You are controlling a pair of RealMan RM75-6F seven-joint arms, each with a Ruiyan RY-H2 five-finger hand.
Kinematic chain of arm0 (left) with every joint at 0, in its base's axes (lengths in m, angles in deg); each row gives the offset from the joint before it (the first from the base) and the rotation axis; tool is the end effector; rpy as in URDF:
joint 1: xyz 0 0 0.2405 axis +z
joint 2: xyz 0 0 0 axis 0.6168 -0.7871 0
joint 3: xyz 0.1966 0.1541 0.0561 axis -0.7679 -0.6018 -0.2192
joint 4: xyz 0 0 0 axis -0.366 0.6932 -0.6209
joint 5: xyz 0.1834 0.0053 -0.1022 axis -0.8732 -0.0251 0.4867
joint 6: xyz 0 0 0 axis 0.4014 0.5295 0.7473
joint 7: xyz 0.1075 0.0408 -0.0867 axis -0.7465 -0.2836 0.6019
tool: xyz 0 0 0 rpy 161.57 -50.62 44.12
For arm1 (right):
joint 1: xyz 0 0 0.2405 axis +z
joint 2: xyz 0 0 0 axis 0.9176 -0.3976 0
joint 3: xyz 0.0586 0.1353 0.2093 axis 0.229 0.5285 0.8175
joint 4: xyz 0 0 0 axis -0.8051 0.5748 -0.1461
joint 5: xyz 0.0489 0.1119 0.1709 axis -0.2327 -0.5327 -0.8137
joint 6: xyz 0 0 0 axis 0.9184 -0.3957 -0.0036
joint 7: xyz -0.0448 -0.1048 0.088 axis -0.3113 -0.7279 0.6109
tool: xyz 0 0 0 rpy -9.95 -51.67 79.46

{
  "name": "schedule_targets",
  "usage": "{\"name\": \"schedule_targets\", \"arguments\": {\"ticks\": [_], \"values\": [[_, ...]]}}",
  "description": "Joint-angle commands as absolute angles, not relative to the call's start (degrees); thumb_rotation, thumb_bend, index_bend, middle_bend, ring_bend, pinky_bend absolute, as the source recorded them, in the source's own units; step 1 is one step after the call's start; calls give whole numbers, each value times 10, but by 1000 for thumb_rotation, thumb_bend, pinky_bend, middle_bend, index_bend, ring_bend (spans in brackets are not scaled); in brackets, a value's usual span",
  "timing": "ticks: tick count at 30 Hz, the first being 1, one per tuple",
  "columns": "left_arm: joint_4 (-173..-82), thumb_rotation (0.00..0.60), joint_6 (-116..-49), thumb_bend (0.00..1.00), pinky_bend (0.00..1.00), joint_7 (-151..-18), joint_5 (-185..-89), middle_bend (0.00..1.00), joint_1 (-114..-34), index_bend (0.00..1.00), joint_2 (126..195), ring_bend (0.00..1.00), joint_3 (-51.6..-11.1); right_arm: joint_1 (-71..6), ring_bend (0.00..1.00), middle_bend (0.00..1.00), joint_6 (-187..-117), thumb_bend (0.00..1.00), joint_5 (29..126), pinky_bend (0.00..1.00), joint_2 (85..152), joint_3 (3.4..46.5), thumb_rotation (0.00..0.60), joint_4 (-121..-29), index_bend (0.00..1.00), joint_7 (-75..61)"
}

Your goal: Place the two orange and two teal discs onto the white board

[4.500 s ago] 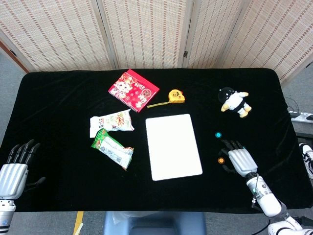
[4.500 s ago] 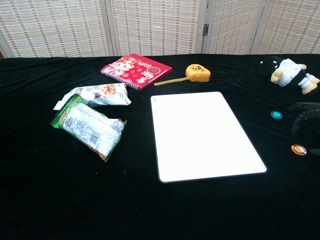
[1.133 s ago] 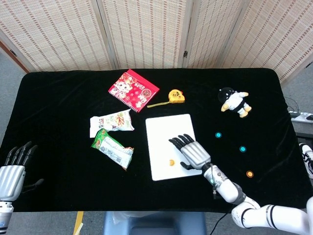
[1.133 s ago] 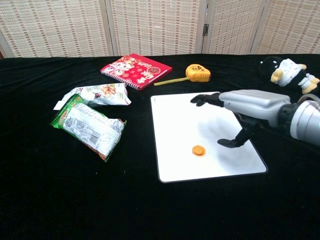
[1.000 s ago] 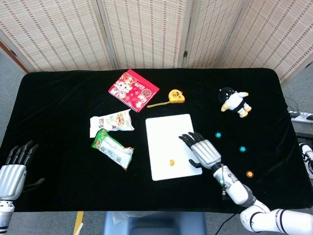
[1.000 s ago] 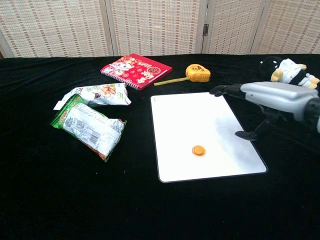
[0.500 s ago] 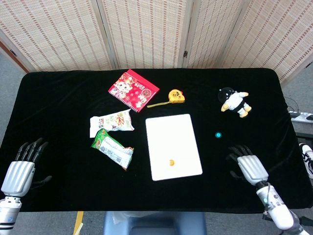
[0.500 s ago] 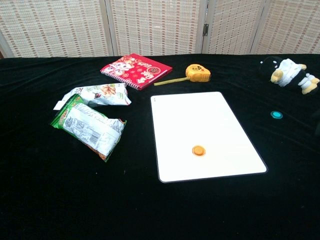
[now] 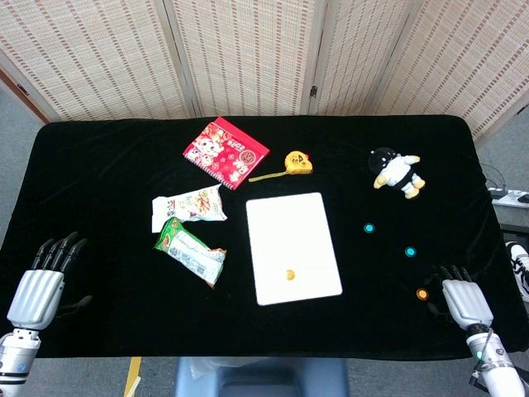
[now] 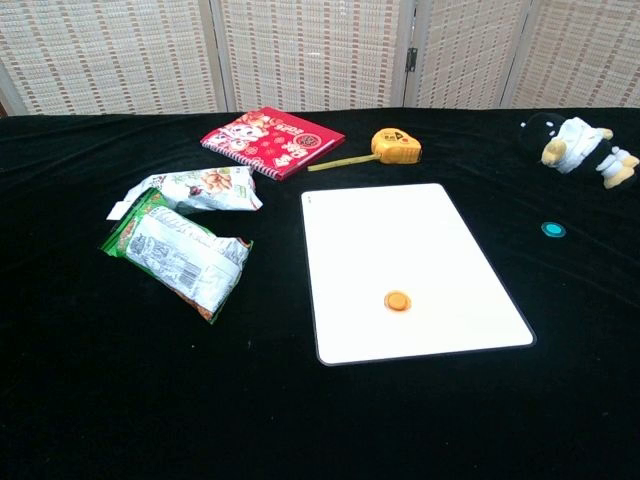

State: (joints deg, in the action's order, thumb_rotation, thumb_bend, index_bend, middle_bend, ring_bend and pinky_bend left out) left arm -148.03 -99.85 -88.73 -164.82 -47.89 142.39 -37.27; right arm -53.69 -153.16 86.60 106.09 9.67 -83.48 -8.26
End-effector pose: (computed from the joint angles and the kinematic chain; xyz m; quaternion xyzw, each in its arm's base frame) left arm -0.2861 0.2032 0.1407 -0.6487 -0.3505 -0.3896 0.5519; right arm -0.3680 -0.1874 0.0899 0.6296 -0.5139 0.2255 0.5372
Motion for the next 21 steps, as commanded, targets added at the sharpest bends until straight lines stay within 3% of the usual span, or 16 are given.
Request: {"name": "schedule_targets", "arguments": {"ticks": [1,21], "values": [[-1479,600,-997,150,0,-887,-1648,48,-481,41,1425,103,-373,-541,4,104,-1522,270,863,0,1072,100,600,-820,344,-77],[-1477,600,-996,149,0,-884,-1640,48,-481,40,1425,103,-374,-533,9,128,-1480,270,866,0,1105,129,600,-773,417,-74]]}}
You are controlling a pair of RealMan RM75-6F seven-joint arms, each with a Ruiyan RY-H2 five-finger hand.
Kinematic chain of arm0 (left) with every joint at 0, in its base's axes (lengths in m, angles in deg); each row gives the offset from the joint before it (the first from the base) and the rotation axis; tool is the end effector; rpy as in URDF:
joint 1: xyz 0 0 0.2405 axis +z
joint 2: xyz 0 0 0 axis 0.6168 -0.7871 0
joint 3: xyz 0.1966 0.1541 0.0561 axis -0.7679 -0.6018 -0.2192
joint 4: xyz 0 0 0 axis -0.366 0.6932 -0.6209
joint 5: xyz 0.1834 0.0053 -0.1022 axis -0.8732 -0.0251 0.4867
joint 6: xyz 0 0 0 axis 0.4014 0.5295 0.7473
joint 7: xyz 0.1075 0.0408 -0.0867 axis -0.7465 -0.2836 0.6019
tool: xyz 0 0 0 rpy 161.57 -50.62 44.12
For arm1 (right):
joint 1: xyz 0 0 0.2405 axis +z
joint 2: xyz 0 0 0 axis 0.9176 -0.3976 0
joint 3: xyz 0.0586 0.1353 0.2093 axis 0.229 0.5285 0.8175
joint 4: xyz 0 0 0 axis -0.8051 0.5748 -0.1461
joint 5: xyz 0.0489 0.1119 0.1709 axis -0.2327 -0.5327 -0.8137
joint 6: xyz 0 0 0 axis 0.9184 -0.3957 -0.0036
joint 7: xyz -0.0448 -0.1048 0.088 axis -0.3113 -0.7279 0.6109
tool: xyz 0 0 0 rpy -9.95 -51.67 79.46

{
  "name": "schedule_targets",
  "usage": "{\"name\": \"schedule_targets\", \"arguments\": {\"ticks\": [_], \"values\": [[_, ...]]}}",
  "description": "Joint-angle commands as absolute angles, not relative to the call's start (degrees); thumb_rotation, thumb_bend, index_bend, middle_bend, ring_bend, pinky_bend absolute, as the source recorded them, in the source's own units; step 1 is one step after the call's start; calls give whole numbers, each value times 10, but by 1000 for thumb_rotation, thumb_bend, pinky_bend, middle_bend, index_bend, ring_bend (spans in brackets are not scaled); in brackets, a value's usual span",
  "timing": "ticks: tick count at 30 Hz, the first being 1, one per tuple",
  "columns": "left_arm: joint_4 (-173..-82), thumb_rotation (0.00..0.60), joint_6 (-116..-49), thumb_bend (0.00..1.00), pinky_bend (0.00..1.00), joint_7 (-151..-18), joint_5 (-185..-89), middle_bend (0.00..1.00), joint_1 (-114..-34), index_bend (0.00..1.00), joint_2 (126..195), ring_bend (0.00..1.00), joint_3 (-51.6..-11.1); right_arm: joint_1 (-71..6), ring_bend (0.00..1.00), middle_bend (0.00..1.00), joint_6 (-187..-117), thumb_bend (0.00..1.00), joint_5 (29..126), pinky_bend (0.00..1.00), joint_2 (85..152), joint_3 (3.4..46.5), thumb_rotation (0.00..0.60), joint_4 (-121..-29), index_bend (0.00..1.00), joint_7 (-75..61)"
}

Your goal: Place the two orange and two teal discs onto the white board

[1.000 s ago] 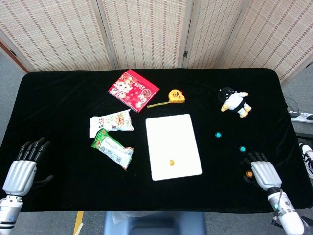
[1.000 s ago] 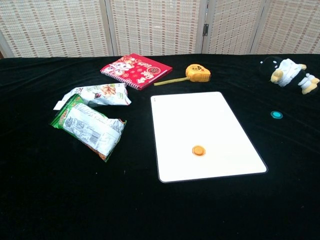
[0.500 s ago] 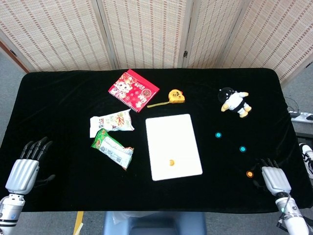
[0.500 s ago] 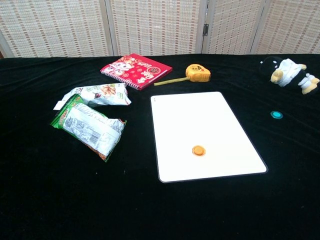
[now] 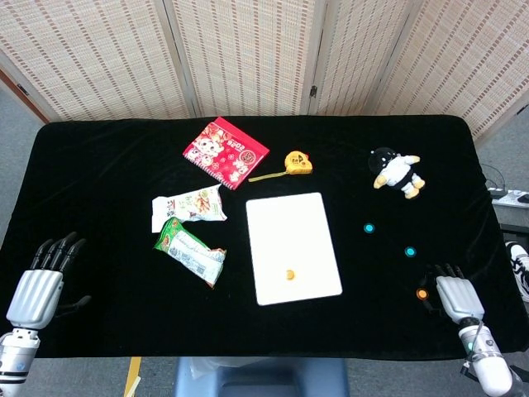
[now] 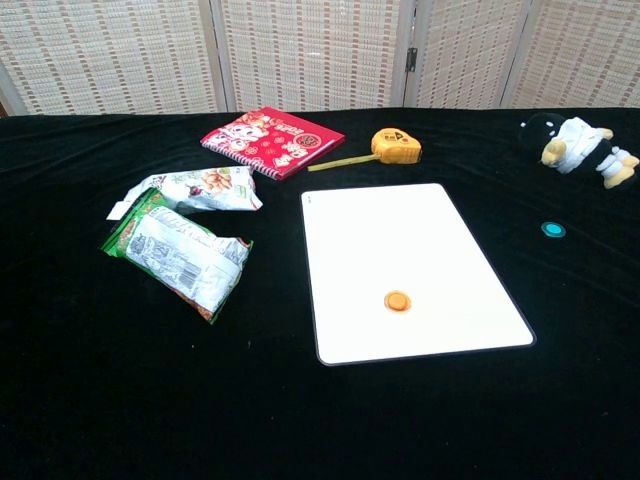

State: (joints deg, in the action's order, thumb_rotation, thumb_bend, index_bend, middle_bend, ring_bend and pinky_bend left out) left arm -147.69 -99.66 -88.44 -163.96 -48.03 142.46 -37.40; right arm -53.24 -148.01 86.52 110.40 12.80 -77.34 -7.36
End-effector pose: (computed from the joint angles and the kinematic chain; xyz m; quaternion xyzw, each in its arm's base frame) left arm -0.2891 0.2039 0.1409 -0.6457 -0.3553 -0.3861 0.5547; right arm -0.3784 -0.2024 0.0713 0.6298 -0.5224 0.2176 0.5321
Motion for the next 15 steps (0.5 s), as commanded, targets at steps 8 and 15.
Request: {"name": "schedule_targets", "arguments": {"ticks": [8,15], "values": [[-1477,600,-996,149,0,-885,-1640,48,-482,40,1425,103,-374,-535,15,154,-1475,270,868,0,1108,133,600,-770,475,-76],[-1479,600,-998,149,0,-885,-1639,48,-481,40,1422,103,-374,-532,19,161,-1492,270,892,0,1086,143,600,-805,483,-64]]}}
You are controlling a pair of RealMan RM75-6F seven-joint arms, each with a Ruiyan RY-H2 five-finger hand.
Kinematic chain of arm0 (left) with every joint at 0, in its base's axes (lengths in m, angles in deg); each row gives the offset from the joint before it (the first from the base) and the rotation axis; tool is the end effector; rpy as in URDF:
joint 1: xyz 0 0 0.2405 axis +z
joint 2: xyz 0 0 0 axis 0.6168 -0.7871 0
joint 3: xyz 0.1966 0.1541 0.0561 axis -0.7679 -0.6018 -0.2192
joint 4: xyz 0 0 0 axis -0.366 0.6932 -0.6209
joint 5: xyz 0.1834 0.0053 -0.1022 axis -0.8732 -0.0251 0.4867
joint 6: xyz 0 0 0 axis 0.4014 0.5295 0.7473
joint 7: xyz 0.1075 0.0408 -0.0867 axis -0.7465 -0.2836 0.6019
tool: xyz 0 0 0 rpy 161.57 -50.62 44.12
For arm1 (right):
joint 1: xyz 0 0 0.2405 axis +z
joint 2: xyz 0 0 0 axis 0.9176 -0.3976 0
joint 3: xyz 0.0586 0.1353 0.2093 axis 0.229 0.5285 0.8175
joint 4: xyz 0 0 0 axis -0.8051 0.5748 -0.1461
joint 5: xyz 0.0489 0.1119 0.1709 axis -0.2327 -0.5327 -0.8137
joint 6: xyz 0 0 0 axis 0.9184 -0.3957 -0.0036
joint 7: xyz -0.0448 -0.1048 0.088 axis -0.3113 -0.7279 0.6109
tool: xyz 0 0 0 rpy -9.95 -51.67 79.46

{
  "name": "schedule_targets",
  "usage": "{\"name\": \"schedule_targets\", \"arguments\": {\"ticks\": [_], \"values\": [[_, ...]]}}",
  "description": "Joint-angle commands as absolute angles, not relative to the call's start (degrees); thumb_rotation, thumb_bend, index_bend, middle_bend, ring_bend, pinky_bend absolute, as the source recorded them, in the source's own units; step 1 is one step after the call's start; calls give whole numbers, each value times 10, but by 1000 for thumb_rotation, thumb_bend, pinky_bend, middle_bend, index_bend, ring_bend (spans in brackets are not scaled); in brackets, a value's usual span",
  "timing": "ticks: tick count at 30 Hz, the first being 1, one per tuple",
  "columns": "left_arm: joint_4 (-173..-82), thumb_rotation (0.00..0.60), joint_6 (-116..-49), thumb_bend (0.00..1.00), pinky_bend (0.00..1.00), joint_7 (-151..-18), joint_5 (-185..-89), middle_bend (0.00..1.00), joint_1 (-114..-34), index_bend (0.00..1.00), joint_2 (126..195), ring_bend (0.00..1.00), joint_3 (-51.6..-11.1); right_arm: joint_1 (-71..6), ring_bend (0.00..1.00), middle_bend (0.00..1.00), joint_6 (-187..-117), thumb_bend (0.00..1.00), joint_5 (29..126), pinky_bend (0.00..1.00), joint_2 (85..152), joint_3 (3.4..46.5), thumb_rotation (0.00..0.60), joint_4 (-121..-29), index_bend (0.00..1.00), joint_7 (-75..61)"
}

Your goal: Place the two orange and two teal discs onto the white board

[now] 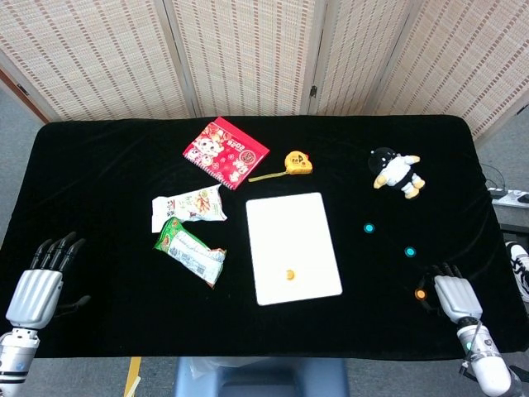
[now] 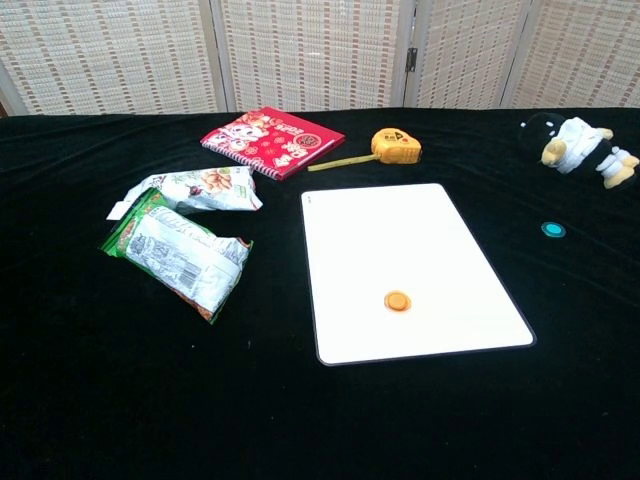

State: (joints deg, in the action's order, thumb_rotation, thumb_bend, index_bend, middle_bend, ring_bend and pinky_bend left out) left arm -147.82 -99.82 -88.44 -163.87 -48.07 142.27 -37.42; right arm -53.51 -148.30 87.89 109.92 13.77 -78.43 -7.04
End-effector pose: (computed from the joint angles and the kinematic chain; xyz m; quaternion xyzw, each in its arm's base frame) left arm -0.2889 0.2041 0.1422 -0.6451 -0.3545 -0.3865 0.5557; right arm -0.3720 -0.2048 0.0727 0.6310 -0.5193 0.2307 0.5282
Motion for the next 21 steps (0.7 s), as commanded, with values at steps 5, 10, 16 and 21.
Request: {"name": "schedule_targets", "arguments": {"ticks": [5,10,16,21], "values": [[-1483,600,-1001,149,0,-885,-1642,48,-482,40,1421,103,-373,-505,13,163,-1494,270,926,0,1048,159,600,-870,486,-67],[-1484,600,-1001,149,0,-887,-1641,48,-481,40,1420,103,-375,-463,10,162,-1462,270,930,0,1043,184,600,-909,486,-86],[-1483,600,-1003,149,0,-885,-1638,48,-477,40,1418,103,-376,-407,5,160,-1409,270,915,0,1078,204,600,-924,486,-128],[-1480,600,-1003,149,0,-880,-1633,48,-475,40,1417,103,-376,-372,3,159,-1377,270,897,0,1115,213,600,-923,487,-155]]}}
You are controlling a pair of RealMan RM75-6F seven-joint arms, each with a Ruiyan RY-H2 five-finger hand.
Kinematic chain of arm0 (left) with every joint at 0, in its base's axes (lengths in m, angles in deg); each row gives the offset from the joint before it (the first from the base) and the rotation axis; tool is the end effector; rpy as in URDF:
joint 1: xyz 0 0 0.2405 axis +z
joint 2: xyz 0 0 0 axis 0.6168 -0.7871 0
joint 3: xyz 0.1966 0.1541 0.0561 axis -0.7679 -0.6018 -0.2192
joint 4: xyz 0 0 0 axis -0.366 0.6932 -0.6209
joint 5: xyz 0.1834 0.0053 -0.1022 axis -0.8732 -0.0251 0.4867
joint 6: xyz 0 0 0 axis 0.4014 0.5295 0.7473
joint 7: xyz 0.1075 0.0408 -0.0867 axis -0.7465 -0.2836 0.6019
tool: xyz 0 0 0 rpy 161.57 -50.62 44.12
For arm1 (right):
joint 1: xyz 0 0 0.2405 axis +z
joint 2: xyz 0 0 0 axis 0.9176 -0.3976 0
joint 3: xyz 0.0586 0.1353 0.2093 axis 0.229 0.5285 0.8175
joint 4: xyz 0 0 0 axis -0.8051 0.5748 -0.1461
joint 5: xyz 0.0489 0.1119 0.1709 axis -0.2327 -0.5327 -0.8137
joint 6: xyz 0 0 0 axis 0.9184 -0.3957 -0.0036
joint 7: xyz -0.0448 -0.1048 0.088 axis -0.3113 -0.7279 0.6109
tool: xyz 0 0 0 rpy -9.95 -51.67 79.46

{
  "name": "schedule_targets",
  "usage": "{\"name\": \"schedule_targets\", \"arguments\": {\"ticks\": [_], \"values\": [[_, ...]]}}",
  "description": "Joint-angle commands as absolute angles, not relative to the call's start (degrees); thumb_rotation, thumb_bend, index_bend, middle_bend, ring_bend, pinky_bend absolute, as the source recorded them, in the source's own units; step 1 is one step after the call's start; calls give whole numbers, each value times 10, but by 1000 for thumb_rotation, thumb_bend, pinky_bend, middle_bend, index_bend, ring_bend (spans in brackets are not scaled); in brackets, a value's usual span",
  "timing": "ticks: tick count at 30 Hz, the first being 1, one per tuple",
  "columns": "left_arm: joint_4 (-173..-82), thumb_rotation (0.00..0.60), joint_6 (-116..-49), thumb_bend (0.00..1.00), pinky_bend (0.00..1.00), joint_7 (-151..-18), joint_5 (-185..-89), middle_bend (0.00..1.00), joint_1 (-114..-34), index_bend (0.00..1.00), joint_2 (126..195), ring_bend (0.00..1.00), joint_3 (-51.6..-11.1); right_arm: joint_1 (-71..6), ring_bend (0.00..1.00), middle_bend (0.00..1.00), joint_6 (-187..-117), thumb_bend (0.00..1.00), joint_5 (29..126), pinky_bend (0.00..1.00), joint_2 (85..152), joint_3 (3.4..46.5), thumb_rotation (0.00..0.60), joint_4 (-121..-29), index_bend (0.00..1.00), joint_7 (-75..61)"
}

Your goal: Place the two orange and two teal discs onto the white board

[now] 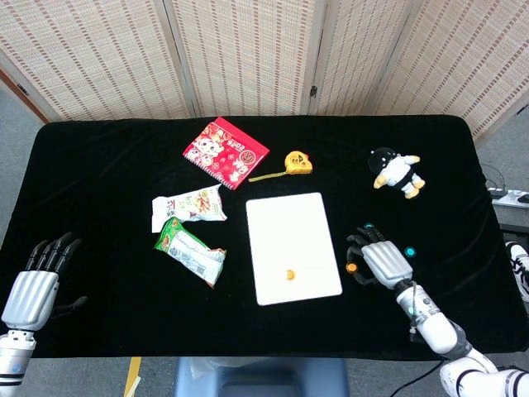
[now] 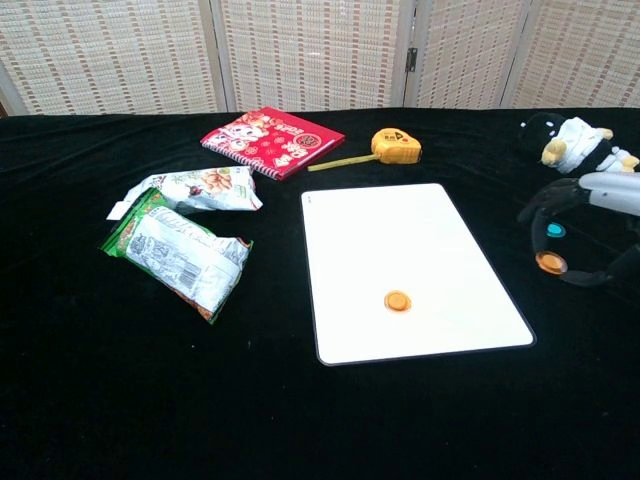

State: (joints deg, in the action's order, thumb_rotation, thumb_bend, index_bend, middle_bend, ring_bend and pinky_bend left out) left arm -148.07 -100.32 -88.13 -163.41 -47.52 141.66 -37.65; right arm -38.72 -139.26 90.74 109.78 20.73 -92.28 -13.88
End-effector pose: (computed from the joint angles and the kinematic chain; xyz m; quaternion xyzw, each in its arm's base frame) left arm -0.2919 0.2006 0.1462 -0.6400 -0.3582 -0.3836 0.5612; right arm -0.2353 -0.2828 0.0359 0.7313 -0.4543 0.3203 0.3954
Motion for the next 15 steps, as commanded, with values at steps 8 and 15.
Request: {"name": "schedule_targets", "arguments": {"ticks": [8,15], "values": [[-1472,600,-999,149,0,-876,-1632,48,-476,40,1422,103,-377,-339,2,155,-1365,270,871,0,1164,215,600,-917,487,-203],[-1468,600,-998,149,0,-873,-1633,49,-477,40,1425,103,-377,-321,0,147,-1366,269,849,0,1191,215,600,-912,486,-240]]}}
